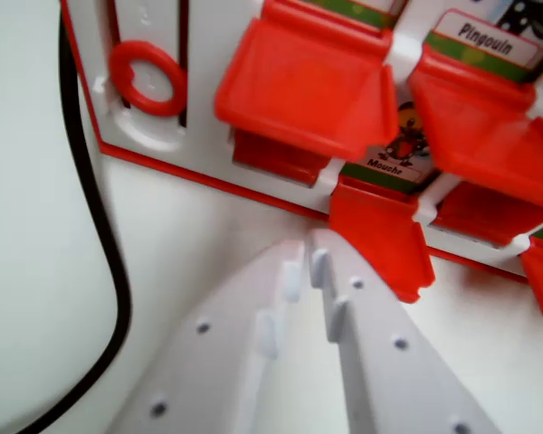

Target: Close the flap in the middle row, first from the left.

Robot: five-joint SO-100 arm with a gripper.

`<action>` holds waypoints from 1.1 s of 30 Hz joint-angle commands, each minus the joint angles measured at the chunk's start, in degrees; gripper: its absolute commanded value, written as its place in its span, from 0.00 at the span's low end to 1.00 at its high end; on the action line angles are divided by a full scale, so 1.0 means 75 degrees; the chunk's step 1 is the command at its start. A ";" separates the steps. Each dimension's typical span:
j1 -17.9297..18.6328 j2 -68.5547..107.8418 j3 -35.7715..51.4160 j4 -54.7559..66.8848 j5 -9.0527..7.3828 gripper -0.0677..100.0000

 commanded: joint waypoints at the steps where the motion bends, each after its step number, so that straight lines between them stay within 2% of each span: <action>1: -0.0082 0.0164 -0.0926 -0.0082 -0.0035 0.00; 20: -0.0059 -0.0422 -0.1453 -0.0176 -0.0223 0.00; 26: -0.0047 -0.0645 -0.1723 -0.0410 -0.0199 0.00; 33: -0.0035 -0.0703 -0.1898 -0.1324 -0.0047 0.00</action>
